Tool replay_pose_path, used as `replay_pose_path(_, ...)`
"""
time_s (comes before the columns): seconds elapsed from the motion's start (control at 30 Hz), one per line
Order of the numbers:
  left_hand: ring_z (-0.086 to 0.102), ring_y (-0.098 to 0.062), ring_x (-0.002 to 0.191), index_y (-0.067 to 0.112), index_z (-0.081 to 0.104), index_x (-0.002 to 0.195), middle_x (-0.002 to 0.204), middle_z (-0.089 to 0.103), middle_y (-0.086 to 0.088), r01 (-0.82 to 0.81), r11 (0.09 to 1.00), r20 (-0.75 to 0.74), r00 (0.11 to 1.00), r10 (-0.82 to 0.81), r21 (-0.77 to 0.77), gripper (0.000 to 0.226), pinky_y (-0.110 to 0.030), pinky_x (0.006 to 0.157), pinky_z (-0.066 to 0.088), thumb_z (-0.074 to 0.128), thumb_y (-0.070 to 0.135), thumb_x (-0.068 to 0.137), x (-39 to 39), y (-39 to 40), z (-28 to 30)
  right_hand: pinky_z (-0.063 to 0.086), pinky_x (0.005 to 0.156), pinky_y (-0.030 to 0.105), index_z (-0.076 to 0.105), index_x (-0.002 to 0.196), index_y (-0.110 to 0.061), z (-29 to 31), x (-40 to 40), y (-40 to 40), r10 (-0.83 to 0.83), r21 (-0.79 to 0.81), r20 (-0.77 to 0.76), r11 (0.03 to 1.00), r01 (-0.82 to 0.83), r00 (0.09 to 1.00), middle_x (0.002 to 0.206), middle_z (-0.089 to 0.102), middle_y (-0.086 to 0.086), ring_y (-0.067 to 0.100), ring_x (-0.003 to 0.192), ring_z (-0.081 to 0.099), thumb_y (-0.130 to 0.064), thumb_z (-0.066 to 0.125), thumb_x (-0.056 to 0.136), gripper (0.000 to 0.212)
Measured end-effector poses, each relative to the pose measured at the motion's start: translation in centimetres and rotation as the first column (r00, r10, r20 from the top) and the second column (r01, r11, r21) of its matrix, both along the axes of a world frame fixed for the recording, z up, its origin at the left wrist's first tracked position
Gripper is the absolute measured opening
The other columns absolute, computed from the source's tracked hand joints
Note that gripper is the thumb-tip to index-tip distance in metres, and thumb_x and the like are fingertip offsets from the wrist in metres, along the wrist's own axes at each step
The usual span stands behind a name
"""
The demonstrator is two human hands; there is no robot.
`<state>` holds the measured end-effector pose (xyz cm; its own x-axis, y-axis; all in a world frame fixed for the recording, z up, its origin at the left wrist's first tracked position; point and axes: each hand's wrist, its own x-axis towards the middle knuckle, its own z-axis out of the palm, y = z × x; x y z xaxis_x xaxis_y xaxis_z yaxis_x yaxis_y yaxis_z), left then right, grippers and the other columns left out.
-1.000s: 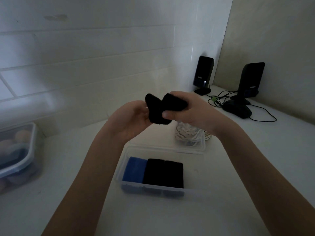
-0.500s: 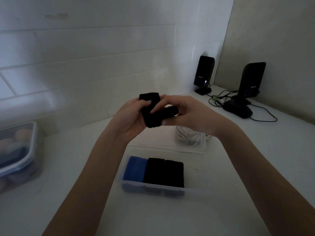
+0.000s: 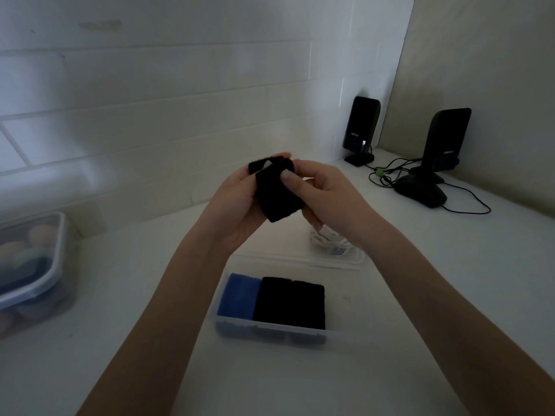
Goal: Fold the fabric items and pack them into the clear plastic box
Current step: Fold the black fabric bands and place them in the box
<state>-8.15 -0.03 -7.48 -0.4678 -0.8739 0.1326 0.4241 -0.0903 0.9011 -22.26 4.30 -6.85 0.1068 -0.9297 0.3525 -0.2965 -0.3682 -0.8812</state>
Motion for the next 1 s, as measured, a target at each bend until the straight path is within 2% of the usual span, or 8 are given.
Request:
replay_pose_path(0.1, 0.061, -0.029, 0.107, 0.005, 0.060, 0.114, 0.114, 0.064, -0.016, -0.004, 1.000, -0.028, 1.000, 0.004, -0.001, 0.029, -0.039, 0.089, 0.054, 0.038, 0.016, 0.098, 0.0, -0.2, -0.1, 0.028, 0.034, 0.014, 0.063, 0.109, -0.006, -0.1, 0.2, 0.0, -0.068, -0.033, 0.006, 0.997, 0.068, 0.998, 0.051, 0.055, 0.005, 0.010, 0.027, 0.038, -0.025, 0.048, 0.097, 0.027)
replay_pose_path(0.23, 0.054, -0.038, 0.118, 0.000, 0.054, 0.125, 0.125, 0.057, -0.024, 0.020, 1.000, -0.021, 1.000, -0.020, -0.009, 0.035, -0.048, 0.100, 0.046, 0.037, 0.014, 0.097, 0.0, -0.1, -0.3, 0.029, 0.034, 0.017, 0.063, 0.106, -0.001, 0.0, 0.4, 0.1, -0.150, -0.049, -0.006, 0.988, 0.150, 0.989, 0.051, 0.053, 0.003, 0.009, 0.026, 0.038, -0.028, 0.049, 0.096, 0.032)
replay_pose_path(0.33, 0.052, -0.038, 0.122, -0.001, 0.049, 0.130, 0.130, 0.054, -0.024, 0.046, 0.999, -0.010, 0.999, -0.046, 0.001, 0.040, -0.049, 0.101, 0.045, 0.039, 0.014, 0.094, 0.1, -0.1, -0.4, 0.029, 0.033, 0.018, 0.060, 0.100, 0.004, -0.1, 0.5, 0.0, -0.180, -0.029, -0.004, 0.983, 0.180, 0.984, 0.055, 0.051, 0.013, 0.009, 0.027, 0.036, -0.030, 0.049, 0.096, 0.035)
replay_pose_path(0.5, 0.049, -0.038, 0.125, 0.000, 0.050, 0.130, 0.133, 0.052, -0.024, 0.038, 0.999, 0.010, 0.999, -0.039, 0.008, 0.042, -0.049, 0.103, 0.043, 0.039, 0.015, 0.092, 0.0, 0.1, -0.3, 0.028, 0.034, 0.019, 0.063, 0.097, -0.003, -0.3, 0.7, -0.1, -0.219, -0.010, 0.023, 0.976, 0.219, 0.976, 0.049, 0.048, 0.002, 0.009, 0.029, 0.035, -0.031, 0.050, 0.095, 0.030)
replay_pose_path(0.6, 0.051, -0.037, 0.123, 0.001, 0.050, 0.129, 0.132, 0.053, -0.024, 0.029, 1.000, 0.015, 0.999, -0.029, 0.007, 0.040, -0.047, 0.102, 0.045, 0.033, 0.012, 0.095, -0.2, 0.4, -0.2, 0.030, 0.034, 0.020, 0.065, 0.097, -0.006, -0.3, 0.8, 0.0, -0.257, -0.010, 0.038, 0.966, 0.258, 0.966, 0.047, 0.048, -0.002, 0.009, 0.030, 0.035, -0.032, 0.052, 0.094, 0.030)
replay_pose_path(0.7, 0.059, -0.030, 0.113, 0.000, 0.050, 0.129, 0.126, 0.058, -0.021, 0.039, 0.999, -0.004, 0.999, -0.038, 0.014, 0.040, -0.039, 0.092, 0.052, 0.031, 0.010, 0.095, -0.5, 0.7, -0.2, 0.031, 0.034, 0.019, 0.067, 0.092, -0.010, -0.3, 1.0, 0.1, -0.304, -0.012, 0.053, 0.952, 0.305, 0.951, 0.041, 0.046, -0.009, 0.007, 0.030, 0.035, -0.034, 0.053, 0.093, 0.028)
replay_pose_path(0.83, 0.061, -0.024, 0.105, 0.001, 0.050, 0.127, 0.118, 0.060, -0.017, 0.072, 0.997, -0.013, 0.997, -0.071, 0.032, 0.042, -0.037, 0.089, 0.052, 0.028, 0.015, 0.094, -0.6, 0.7, -0.1, 0.028, 0.032, 0.016, 0.066, 0.086, -0.006, -0.5, 1.3, 0.0, -0.369, -0.005, 0.061, 0.929, 0.370, 0.927, 0.042, 0.043, -0.006, 0.006, 0.028, 0.034, -0.035, 0.056, 0.091, 0.031)
replay_pose_path(1.0, 0.066, -0.020, 0.104, 0.010, 0.057, 0.117, 0.112, 0.067, -0.009, 0.001, 0.989, 0.196, 0.980, 0.028, -0.148, 0.025, -0.031, 0.084, 0.055, 0.053, 0.015, 0.093, -0.6, 0.6, -0.5, 0.028, 0.032, 0.014, 0.060, 0.076, -0.012, -0.8, 1.3, -0.2, -0.375, 0.055, 0.084, 0.927, 0.371, 0.923, 0.040, 0.045, -0.007, 0.005, 0.028, 0.036, -0.037, 0.057, 0.090, 0.028)
